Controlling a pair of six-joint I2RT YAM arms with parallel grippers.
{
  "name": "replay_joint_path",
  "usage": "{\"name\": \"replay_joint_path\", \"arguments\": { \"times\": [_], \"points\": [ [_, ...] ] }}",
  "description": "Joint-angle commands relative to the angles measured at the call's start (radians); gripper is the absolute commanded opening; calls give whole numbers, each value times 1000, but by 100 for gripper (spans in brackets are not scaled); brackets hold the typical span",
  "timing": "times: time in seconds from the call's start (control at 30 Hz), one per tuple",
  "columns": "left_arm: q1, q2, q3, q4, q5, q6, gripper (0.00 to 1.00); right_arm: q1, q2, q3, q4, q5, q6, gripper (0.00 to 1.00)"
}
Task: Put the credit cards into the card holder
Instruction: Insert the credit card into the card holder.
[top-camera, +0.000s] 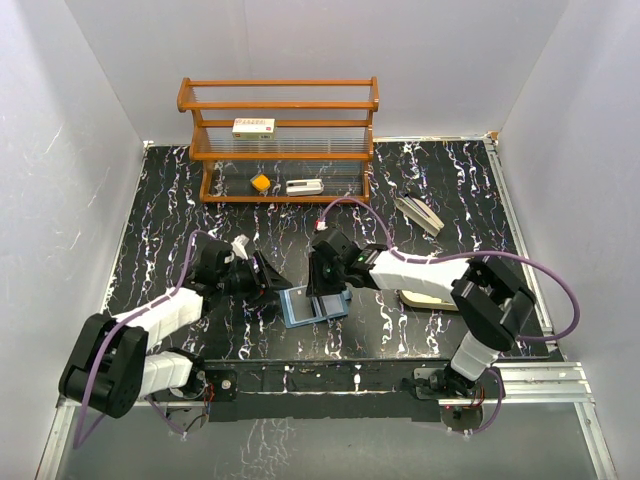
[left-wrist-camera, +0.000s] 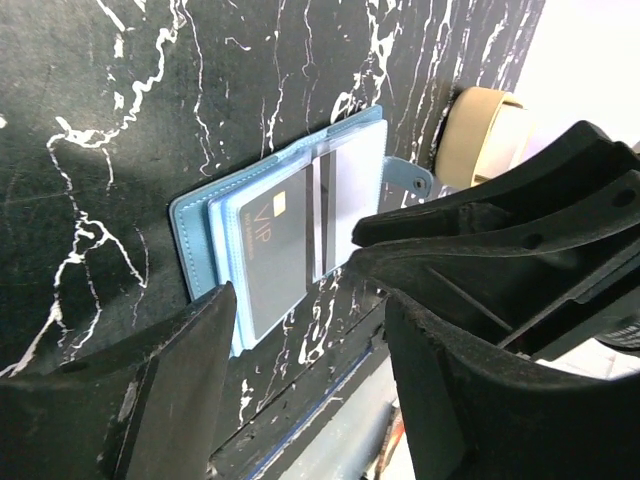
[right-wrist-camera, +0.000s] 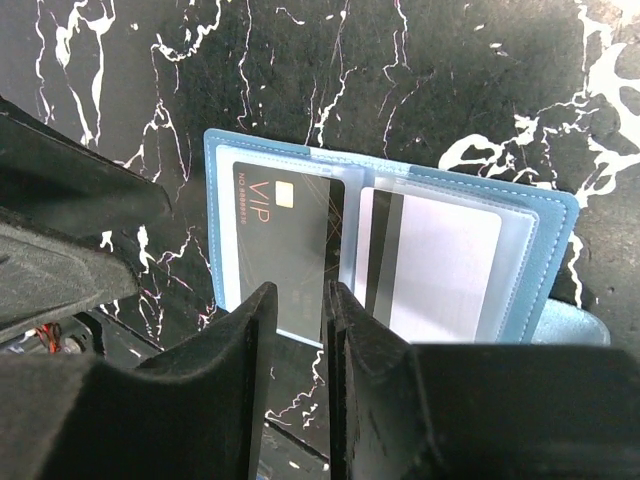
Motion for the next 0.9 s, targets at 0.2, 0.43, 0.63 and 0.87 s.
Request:
{"name": "replay_joint_path", "arguments": {
  "times": [0.2, 0.43, 0.63, 0.87],
  "points": [
    [-3, 78, -64, 256, 142, -123, 62, 1, 63, -37, 110, -73, -20, 15],
    [-4, 103, -80, 287, 146, -122, 62, 1, 86, -102, 137, -47, 11, 3],
    [-4, 131, -74, 314, 151, -118, 63, 1, 79, -132, 165, -42, 21, 0],
    [-4, 124, -60, 271, 127, -94, 63, 1, 84, -144, 178, -44, 28, 0]
  ]
}}
